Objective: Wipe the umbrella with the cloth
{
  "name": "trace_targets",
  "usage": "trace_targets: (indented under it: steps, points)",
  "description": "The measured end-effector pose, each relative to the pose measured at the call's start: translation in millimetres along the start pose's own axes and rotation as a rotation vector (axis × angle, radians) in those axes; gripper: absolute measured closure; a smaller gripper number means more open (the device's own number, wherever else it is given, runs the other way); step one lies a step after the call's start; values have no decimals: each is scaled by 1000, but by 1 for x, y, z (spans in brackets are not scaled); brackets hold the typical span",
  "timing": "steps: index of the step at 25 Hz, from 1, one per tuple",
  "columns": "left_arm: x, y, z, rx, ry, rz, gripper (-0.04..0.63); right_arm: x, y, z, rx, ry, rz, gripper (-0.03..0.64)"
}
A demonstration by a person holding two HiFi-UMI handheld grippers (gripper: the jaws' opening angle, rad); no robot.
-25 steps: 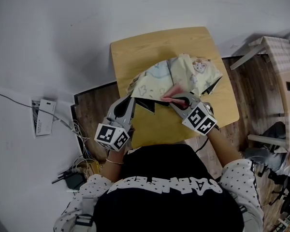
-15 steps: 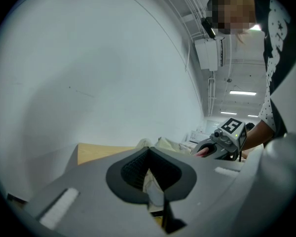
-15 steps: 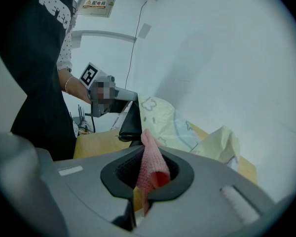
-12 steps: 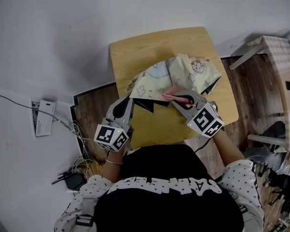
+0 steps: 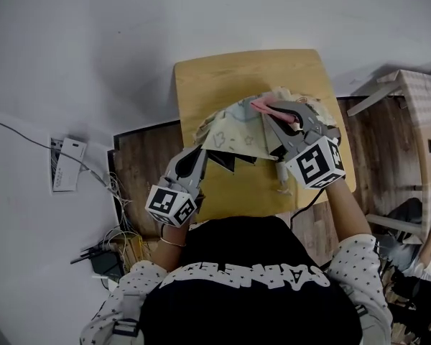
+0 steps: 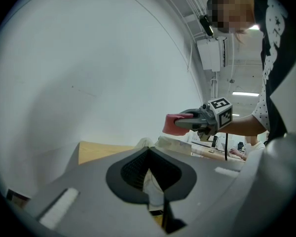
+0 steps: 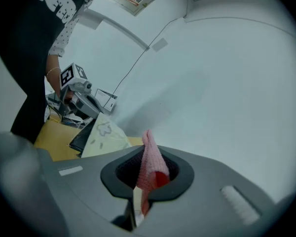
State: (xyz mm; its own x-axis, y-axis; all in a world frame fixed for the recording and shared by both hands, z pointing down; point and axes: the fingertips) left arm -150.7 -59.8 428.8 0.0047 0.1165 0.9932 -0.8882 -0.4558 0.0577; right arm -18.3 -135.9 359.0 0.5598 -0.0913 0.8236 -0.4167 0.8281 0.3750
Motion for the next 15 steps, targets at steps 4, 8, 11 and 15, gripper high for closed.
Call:
trace_targets:
  steps: [4,8,11,15]
  points:
    - [1,1,-1,-13,1,-4,592,7,-10,18,41,39,-130,583]
    - [1,1,-1,-22,2,-8,592,31,-7,36,4,106,-150,583]
    - [1,1,-2,-23,3,-8,592,47,-2,41,-22,143,-135,583]
    - [1,2,-3,-23,8,-6,592,62,4,39,-39,172,-106,583]
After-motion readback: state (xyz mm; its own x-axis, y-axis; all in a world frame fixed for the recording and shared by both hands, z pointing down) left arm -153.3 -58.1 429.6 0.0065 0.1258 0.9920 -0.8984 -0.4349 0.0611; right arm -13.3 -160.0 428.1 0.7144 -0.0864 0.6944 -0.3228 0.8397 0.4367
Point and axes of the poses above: the fingertips, and each gripper's own axes: z forward along the fingers, y to its left, x out of its underside, and after that the axes turned 14 degrees about z, right-handed
